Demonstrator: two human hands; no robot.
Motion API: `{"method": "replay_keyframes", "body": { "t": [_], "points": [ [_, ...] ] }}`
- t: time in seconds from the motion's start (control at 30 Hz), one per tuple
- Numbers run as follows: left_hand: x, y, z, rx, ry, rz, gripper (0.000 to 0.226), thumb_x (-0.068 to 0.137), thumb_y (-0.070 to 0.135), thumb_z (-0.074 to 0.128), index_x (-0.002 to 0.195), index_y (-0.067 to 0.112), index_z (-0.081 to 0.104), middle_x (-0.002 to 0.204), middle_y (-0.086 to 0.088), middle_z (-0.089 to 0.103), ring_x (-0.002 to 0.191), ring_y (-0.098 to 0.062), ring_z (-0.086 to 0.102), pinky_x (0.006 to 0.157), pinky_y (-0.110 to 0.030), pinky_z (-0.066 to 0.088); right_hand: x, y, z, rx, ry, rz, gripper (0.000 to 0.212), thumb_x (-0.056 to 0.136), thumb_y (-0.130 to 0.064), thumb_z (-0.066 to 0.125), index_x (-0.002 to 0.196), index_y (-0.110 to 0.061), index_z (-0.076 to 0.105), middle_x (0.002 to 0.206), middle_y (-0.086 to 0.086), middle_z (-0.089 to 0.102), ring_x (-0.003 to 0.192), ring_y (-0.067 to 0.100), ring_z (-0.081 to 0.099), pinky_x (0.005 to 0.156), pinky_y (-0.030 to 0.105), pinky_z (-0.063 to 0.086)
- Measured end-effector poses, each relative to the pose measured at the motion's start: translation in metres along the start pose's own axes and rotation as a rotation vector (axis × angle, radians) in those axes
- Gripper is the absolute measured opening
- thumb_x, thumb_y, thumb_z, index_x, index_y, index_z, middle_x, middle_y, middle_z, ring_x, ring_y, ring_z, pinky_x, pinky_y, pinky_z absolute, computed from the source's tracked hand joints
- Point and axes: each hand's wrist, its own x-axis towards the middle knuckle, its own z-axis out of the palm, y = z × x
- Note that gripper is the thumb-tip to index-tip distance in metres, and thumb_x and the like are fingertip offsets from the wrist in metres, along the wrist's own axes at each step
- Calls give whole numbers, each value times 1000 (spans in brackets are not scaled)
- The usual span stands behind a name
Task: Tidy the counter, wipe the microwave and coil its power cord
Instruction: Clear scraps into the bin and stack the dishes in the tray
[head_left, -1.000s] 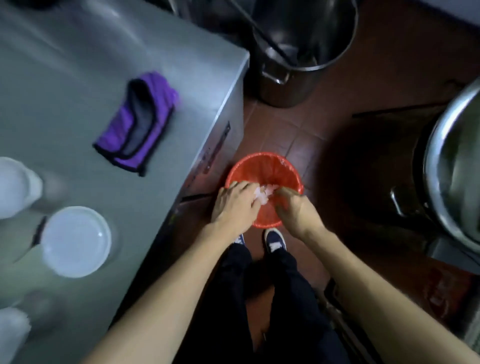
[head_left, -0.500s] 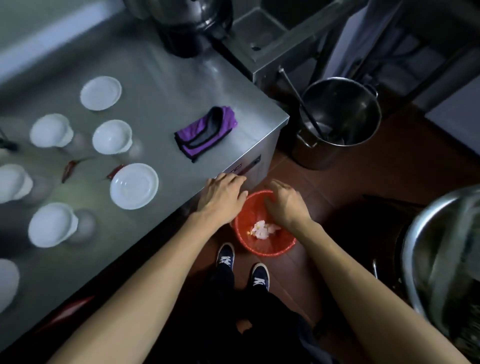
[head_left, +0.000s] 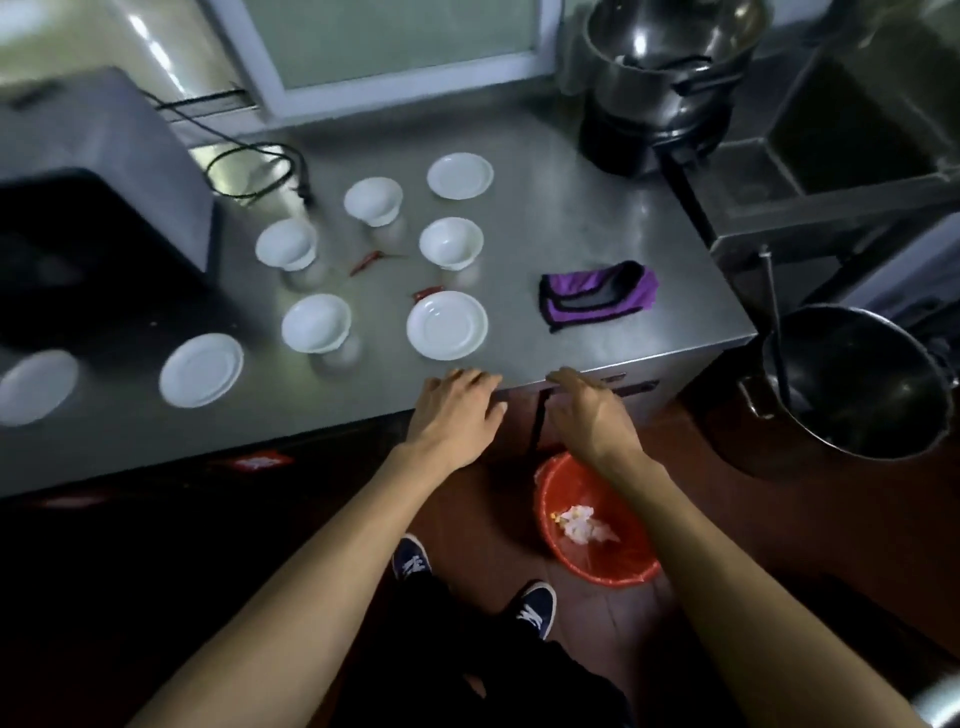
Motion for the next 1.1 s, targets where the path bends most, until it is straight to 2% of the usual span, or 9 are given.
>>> {"method": "replay_keyframes", "body": {
  "t": [0.13, 0.5, 0.67, 0.87, 1.1],
  "points": [
    [-34, -52, -9, -18, 42, -140, 45, 101, 41, 47, 141, 23, 50, 139, 3, 56, 129, -21, 48, 103, -42, 40, 18, -44, 31, -4, -63, -128, 38, 92, -17, 60, 129, -11, 61, 129, 10, 64, 112, 33, 63, 94, 46, 52],
    [-146, -212, -22, -110, 134, -457, 43, 97, 40, 52, 135, 21, 56, 133, -1, 62, 123, -24, 53, 101, -43, 43, 45, -199, 138, -45, -261, -412, 38, 93, -19, 63, 130, -12, 60, 131, 8, 63, 120, 31, 58, 99, 42, 47],
    [-196, -289, -28, -156, 161, -568, 44, 97, 39, 50, 137, 18, 55, 136, -2, 59, 124, -25, 51, 99, -43, 42, 41, -278, 191, -88, -329, -474, 39, 93, -21, 63, 131, -14, 60, 131, 5, 63, 119, 30, 59, 98, 44, 48],
    [-251, -372, -37, -210, 189, -663, 45, 101, 39, 46, 142, 19, 49, 143, -1, 52, 130, -22, 45, 108, -44, 36, 36, -363, 252, -87, -363, -532, 40, 89, -16, 67, 128, -10, 62, 128, 9, 65, 118, 32, 60, 99, 46, 49],
    [-296, -438, -53, -236, 213, -730, 47, 102, 41, 45, 146, 22, 44, 147, 0, 48, 136, -21, 40, 111, -42, 31, 26, -438, 300, -83, -406, -586, 39, 89, -19, 66, 128, -12, 62, 129, 6, 65, 118, 30, 60, 99, 47, 49]
  ]
}}
